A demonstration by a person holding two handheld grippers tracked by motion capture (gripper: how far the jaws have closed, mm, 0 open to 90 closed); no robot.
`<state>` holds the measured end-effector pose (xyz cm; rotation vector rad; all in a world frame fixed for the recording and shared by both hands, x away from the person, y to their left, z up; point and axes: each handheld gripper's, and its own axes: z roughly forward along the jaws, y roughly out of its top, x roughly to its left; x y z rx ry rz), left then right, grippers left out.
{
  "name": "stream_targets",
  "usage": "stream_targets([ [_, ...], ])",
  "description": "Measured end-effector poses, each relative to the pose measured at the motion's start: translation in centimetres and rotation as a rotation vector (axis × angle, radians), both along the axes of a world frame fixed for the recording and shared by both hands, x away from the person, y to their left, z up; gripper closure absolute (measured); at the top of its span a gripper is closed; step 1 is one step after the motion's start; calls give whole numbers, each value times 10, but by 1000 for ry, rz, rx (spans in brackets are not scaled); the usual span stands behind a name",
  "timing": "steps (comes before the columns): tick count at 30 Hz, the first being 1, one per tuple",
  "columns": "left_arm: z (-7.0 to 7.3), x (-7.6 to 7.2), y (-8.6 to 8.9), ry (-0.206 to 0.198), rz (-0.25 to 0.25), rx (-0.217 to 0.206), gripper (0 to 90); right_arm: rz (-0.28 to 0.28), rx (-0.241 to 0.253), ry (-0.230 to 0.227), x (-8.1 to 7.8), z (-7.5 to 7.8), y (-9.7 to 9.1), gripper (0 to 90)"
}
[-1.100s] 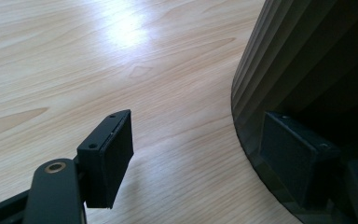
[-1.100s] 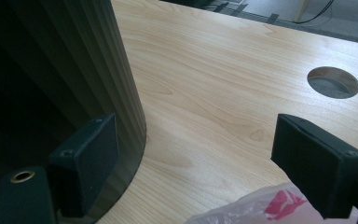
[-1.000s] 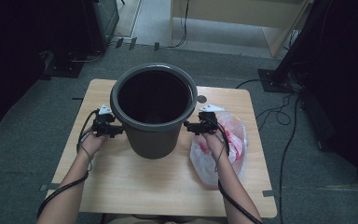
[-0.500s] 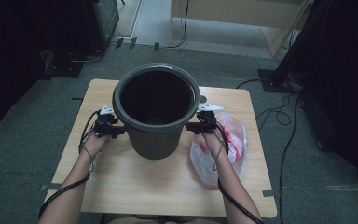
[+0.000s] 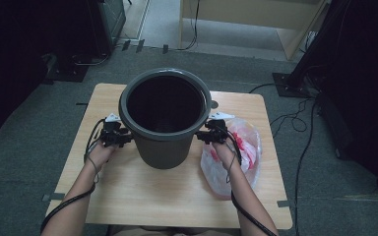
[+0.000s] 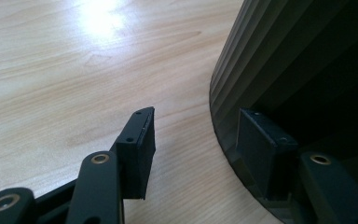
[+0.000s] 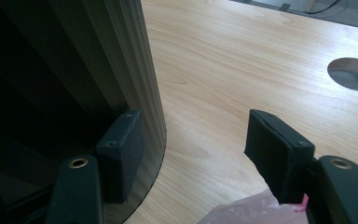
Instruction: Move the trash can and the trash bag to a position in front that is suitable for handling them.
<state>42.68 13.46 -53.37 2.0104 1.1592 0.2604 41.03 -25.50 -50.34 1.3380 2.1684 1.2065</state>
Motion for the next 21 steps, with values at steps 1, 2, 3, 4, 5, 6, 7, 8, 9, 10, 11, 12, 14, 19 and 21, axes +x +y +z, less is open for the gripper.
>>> stream_targets([
  [1, 0, -1, 0, 1, 0, -2, 487, 3, -1, 0, -1, 0, 0, 386],
  [2, 0, -1, 0, 1, 0, -2, 493, 1, 1, 3, -2, 0, 0, 391],
  [3, 0, -3, -1, 3, -1, -6, 501, 2, 2, 2, -3, 0, 0, 397],
  [4, 0, -4, -1, 3, -2, -5, 502, 2, 4, 2, -4, 0, 0, 399],
  [5, 0, -5, -1, 4, -4, -7, 503, 3, 4, 3, -6, 0, -1, 399],
  [6, 0, -6, -1, 4, -5, -10, 505, 5, 3, 4, -7, 0, -1, 399],
  [7, 0, -7, -2, 5, -7, -9, 505, 6, 2, 3, -8, 0, -2, 399],
  [8, 0, -9, -2, 6, -8, -10, 505, 7, 2, 5, -10, 0, -2, 399],
  [9, 0, -9, -2, 6, -8, -10, 507, 8, 3, 6, -11, 0, -3, 399],
  [10, 0, -12, -4, 6, -12, -11, 507, 7, 5, 6, -13, 0, -4, 399],
  [11, 0, -14, -4, 5, -16, -7, 507, 8, 3, 8, -15, 0, -4, 399],
  [12, 0, -16, -5, 5, -21, -6, 507, 7, 7, 9, -16, 0, -5, 399],
  [14, 0, -20, -7, 4, -27, -3, 507, 8, 9, 10, -20, 0, -7, 399],
  [19, 0, -30, -10, 2, -40, -1, 506, 16, 7, 12, -29, 0, -12, 399],
  [21, 0, -34, -11, 0, -41, 2, 507, 16, 7, 14, -33, 0, -13, 400],
])
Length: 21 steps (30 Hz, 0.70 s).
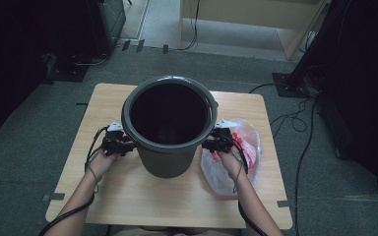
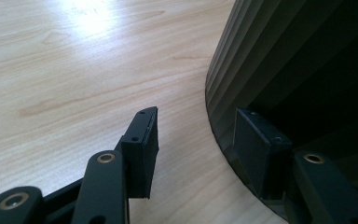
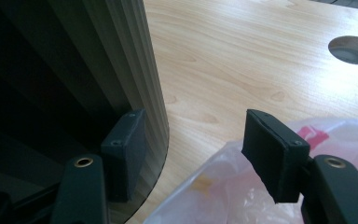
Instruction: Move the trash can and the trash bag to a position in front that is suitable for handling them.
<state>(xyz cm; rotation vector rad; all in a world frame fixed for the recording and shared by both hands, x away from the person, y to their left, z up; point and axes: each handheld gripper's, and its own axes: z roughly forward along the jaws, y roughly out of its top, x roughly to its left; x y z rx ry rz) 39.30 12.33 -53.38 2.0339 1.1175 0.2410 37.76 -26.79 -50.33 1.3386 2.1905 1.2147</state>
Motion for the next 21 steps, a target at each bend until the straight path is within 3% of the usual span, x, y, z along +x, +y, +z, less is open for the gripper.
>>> stream_targets([
  [14, 0, -32, -6, -22, -8, 14, 499, 21, 19, 2, -29, -2, -8, 399],
  [21, 1, -42, -9, 0, -21, 15, 495, 12, 35, 3, -43, -3, -12, 398],
])
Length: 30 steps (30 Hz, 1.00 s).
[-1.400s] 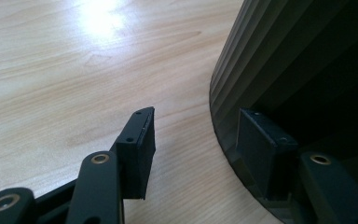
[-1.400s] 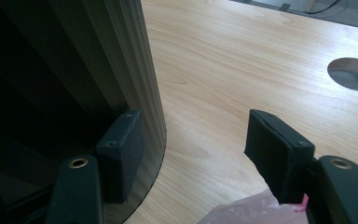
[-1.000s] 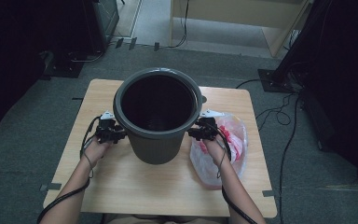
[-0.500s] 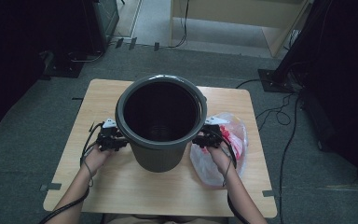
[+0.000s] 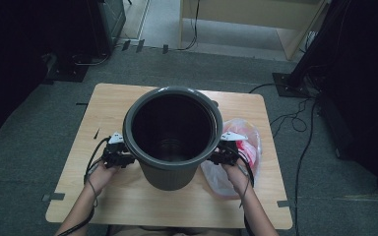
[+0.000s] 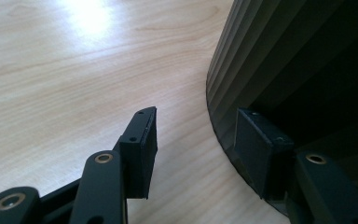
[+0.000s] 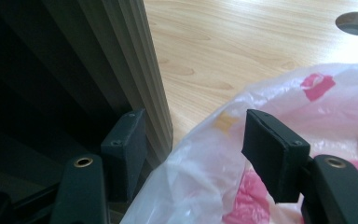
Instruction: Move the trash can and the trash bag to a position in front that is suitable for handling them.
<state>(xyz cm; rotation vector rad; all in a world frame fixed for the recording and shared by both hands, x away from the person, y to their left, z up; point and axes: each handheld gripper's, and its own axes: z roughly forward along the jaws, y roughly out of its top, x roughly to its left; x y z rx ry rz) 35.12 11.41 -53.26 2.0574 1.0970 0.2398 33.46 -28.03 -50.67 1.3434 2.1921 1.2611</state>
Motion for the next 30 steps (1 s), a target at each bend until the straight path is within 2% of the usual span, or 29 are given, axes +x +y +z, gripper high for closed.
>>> stream_targets([
  [8, 1, -10, -4, 12, -13, 2, 489, -2, 5, 7, -14, 0, -6, 395],
  [10, 0, -12, -4, 11, -22, 5, 459, -5, 8, 8, -16, -1, -8, 343],
  [12, -1, -12, -3, 14, -28, 5, 376, -9, 2, 17, -15, -3, -11, 256],
  [14, -4, -10, 1, 22, -36, -11, 332, -8, 0, 25, -14, -5, -14, 203],
  [16, -5, -10, 3, 15, -35, -11, 285, -18, -7, 26, -13, -8, -17, 202],
  [20, -6, -9, 5, 2, -14, -7, 273, -46, -7, 30, -13, -9, -24, 202],
  [25, -6, -7, 11, -9, 12, -13, 269, -59, 15, 1, -15, -2, -30, 194],
  [30, -9, -6, 15, -10, 31, -8, 266, -94, 7, -13, -15, 2, -38, 192],
])
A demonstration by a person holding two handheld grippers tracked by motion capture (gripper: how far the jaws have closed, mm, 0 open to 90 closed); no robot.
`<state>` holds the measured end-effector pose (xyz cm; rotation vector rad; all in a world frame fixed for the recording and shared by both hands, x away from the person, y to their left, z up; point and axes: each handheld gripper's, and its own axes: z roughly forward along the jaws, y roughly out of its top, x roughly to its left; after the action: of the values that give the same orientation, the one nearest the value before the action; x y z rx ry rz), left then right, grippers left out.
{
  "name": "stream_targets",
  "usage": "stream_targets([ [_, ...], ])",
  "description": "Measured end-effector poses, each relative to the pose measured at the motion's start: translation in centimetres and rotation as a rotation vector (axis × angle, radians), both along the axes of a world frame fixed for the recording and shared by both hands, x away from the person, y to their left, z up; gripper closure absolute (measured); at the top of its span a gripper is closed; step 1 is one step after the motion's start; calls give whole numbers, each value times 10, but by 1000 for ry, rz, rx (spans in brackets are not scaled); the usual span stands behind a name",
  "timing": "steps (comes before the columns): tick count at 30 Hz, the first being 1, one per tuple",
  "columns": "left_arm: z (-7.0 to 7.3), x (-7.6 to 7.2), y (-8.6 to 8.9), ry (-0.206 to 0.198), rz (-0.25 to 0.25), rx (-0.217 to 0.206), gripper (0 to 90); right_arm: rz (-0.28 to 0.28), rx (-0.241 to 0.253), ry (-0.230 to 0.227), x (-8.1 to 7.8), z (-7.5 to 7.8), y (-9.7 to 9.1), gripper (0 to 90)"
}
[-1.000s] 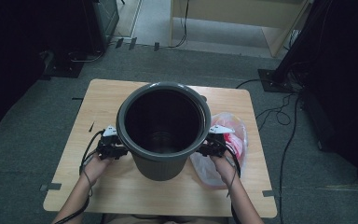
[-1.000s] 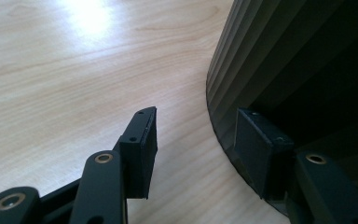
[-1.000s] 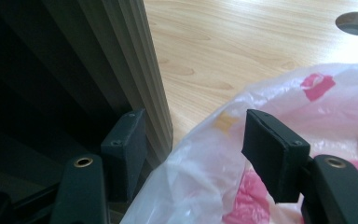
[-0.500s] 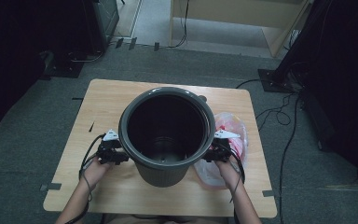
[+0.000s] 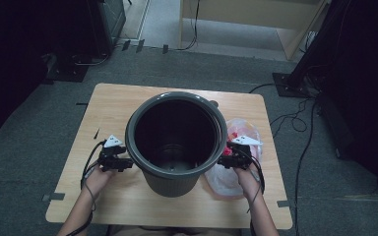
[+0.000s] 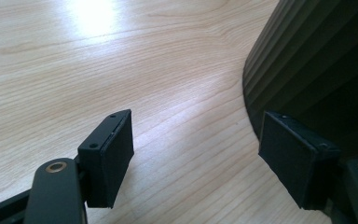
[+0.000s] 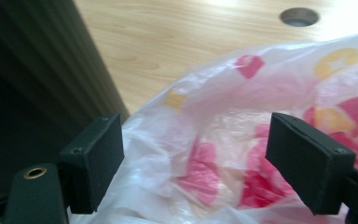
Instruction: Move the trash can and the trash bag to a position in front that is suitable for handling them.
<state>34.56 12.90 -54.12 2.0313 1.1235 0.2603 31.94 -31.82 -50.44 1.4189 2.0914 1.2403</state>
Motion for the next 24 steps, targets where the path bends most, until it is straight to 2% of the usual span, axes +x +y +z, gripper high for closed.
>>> stream_targets([
  [5, -1, 0, 2, -9, 12, 5, 266, -28, -20, -13, 0, 2, -11, 192],
  [9, -2, 1, 3, -19, 15, 25, 266, -51, -14, -15, -1, 3, -19, 193],
  [12, -2, 1, 4, -22, 21, 20, 266, -72, -23, -15, -1, 2, -25, 192],
  [24, -2, 2, 8, -31, 43, 17, 266, -151, -70, 23, 2, -17, -40, 187],
])
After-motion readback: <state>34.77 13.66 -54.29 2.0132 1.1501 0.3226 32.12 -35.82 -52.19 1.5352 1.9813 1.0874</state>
